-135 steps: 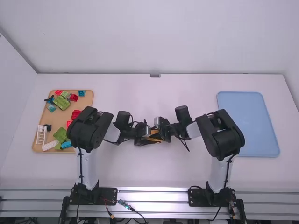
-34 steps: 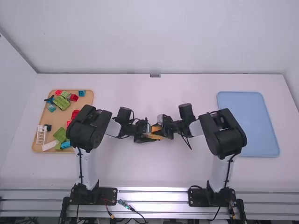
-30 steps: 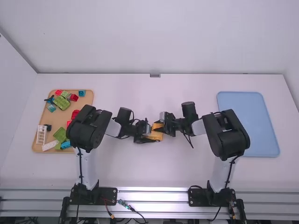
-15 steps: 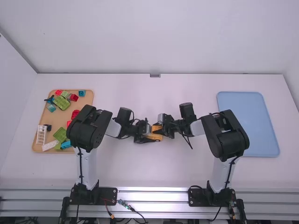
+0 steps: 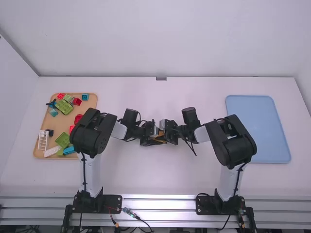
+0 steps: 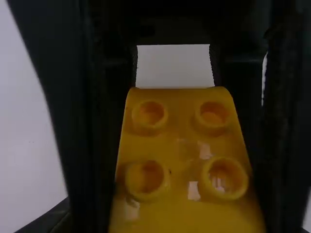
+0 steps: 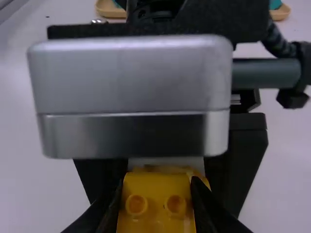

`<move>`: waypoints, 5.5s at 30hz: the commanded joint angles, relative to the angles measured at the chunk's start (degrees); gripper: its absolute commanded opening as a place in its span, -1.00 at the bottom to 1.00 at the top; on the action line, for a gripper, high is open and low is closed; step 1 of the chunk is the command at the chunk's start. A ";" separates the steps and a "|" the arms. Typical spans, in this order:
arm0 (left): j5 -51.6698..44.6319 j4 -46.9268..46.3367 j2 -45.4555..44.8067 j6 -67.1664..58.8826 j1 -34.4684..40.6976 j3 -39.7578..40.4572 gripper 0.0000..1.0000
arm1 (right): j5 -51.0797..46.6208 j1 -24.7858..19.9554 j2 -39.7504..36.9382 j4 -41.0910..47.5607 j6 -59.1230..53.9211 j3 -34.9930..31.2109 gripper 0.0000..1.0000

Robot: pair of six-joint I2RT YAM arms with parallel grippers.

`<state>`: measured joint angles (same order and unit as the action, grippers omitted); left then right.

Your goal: Assemble lego blocks to make yellow taxi

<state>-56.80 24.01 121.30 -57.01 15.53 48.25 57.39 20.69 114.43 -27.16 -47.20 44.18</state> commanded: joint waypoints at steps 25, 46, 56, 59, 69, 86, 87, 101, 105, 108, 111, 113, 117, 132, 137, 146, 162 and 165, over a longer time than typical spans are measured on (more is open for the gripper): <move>6.71 -1.49 3.23 -0.64 0.22 -1.92 -0.97 | 0.04 -0.83 1.33 -2.47 2.73 0.87 -1.00; 6.73 -1.49 3.23 -0.67 0.24 -1.79 -0.96 | 2.62 -0.83 2.71 2.19 0.55 3.15 -1.00; 6.86 -1.29 3.23 -0.62 0.22 -1.77 -0.97 | 5.42 -0.81 4.76 2.40 2.40 4.59 -1.00; 6.88 -1.03 3.21 -0.64 0.24 -1.77 -0.97 | 5.40 -0.81 4.76 2.89 2.40 4.48 -1.00; 6.91 2.29 3.23 0.86 0.22 -1.77 -0.97 | 4.37 -0.79 4.76 4.13 2.23 4.50 -1.00; 6.75 -7.78 3.23 -3.09 0.22 2.80 -0.97 | 2.12 -0.72 4.76 2.19 2.29 3.10 -1.00; 6.69 -7.87 3.23 -3.07 0.24 2.43 -0.97 | 2.25 -0.79 4.76 1.88 2.19 3.06 -1.00; 6.71 -5.51 3.23 -5.19 0.22 -0.20 -0.97 | -0.46 0.00 5.68 3.06 2.21 3.52 -1.00; 6.73 -7.13 3.23 -5.21 0.22 1.16 -0.97 | -0.63 -0.07 7.08 4.37 2.40 4.76 -1.00; 6.91 -7.67 3.23 -5.17 0.24 1.79 -0.96 | -0.85 -0.07 7.28 5.77 2.14 5.01 -1.00; 6.93 -7.67 3.23 -5.19 0.22 2.05 -0.97 | -0.92 -0.13 7.23 5.31 0.87 4.59 -1.00; 6.95 -7.17 3.23 -5.17 0.22 2.05 -0.97 | -0.90 -0.61 7.21 5.35 0.92 4.57 -1.00; 10.91 -4.61 3.23 0.25 0.22 2.03 -0.97 | -0.66 -0.85 7.21 5.57 0.87 4.61 -1.00; 12.26 -3.80 3.23 1.32 0.22 1.99 -0.97 | -0.66 -0.81 5.35 8.39 -2.95 3.89 -1.00; 12.28 -3.17 3.23 2.39 0.22 1.99 -0.97 | -1.25 -0.90 5.38 6.73 -2.67 2.71 -1.00; 10.78 -2.95 3.23 2.18 0.31 1.99 -0.97 | -1.73 -0.92 5.38 2.25 -0.57 0.72 -1.00; 7.74 -4.09 3.23 -0.05 0.07 1.99 -0.97 | 5.79 -4.37 5.40 3.43 -1.27 0.76 -1.00; 8.22 -3.96 3.23 -0.03 0.33 1.99 -0.96 | 5.51 -4.50 5.40 3.58 -1.29 0.76 -1.00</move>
<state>-54.81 21.26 121.73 -56.16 17.10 51.11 62.76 17.43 118.43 -25.08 -48.56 46.85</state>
